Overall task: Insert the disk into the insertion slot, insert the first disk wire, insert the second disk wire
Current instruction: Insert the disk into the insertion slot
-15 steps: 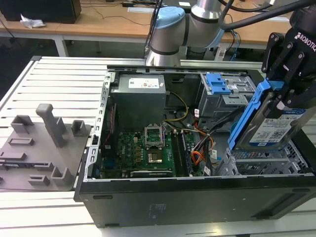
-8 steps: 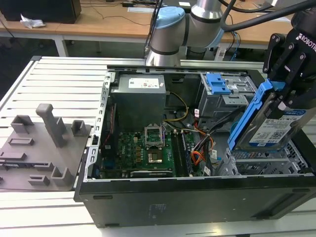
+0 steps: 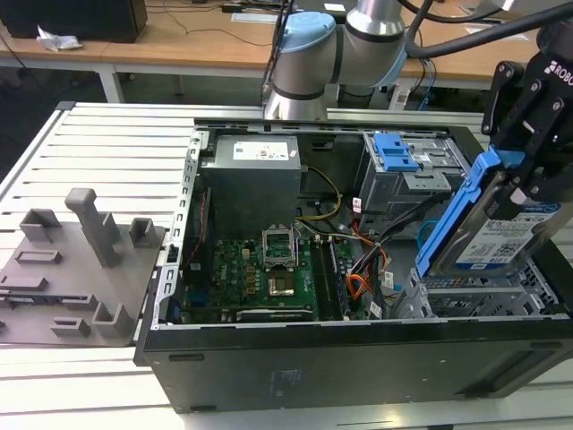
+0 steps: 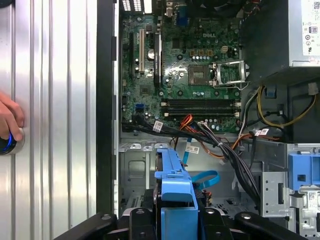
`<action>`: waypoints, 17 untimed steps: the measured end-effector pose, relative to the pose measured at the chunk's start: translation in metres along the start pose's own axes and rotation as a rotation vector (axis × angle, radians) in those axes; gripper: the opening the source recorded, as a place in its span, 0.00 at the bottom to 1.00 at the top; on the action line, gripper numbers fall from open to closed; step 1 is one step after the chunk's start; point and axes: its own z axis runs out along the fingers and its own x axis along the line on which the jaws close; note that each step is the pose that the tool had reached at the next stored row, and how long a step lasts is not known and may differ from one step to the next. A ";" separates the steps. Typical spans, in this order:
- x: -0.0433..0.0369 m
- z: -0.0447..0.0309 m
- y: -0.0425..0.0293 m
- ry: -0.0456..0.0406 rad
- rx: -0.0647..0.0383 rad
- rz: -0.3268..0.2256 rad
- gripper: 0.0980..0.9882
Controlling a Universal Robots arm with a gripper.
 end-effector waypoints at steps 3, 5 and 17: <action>0.0022 0.0009 -0.0030 -0.0001 -0.004 -0.006 0.30; 0.0022 0.0036 -0.0067 0.0009 -0.012 -0.007 0.30; 0.0036 0.0269 -0.0079 0.0005 -0.023 -0.008 0.30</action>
